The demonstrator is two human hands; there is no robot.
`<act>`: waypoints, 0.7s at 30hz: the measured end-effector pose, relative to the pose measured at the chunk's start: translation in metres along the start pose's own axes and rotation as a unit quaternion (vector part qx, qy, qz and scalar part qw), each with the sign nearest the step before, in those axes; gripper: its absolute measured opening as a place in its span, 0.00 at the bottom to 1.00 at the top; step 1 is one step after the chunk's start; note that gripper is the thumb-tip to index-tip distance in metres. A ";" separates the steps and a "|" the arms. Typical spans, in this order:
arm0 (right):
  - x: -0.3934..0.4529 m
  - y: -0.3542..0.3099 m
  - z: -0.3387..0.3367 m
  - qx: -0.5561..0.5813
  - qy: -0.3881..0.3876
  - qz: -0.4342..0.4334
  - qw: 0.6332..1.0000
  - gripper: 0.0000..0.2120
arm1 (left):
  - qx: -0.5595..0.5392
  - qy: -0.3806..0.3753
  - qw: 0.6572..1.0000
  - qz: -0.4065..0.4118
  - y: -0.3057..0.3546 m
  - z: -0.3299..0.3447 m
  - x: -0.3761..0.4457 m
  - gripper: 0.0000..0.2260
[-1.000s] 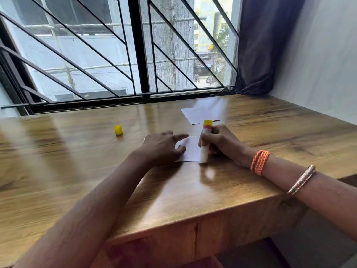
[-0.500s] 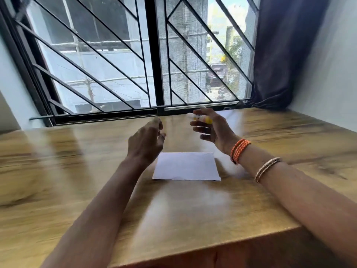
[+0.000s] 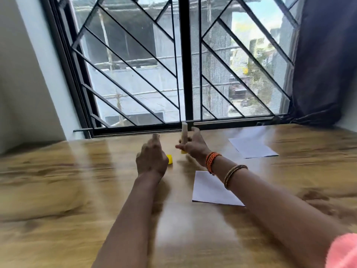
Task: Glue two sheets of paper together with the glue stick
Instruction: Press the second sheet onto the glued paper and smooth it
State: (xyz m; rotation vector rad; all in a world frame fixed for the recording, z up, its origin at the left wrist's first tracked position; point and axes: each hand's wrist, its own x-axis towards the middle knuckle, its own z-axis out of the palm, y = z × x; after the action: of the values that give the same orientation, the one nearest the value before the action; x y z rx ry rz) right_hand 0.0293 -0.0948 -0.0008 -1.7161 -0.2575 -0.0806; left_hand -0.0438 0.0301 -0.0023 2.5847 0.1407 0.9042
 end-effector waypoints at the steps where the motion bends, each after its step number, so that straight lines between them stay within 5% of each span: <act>1: 0.002 0.001 0.005 -0.034 -0.004 -0.010 0.999 0.41 | 0.001 -0.010 1.000 -0.007 -0.004 0.001 0.002 0.21; 10: -0.003 0.006 0.019 -0.213 -0.004 -0.099 0.972 0.34 | 0.013 -0.025 0.999 -0.036 -0.015 0.002 0.003 0.20; 21: -0.016 -0.020 -0.013 -0.071 -0.033 -0.020 0.997 0.43 | -0.106 0.186 0.975 0.068 0.019 -0.021 -0.008 0.10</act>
State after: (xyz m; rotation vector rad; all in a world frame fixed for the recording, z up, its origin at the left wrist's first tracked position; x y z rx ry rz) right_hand 0.0102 -0.1070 0.0175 -1.8576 -0.3421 -0.0743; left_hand -0.0632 0.0178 0.0156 2.2281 -0.0307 1.3683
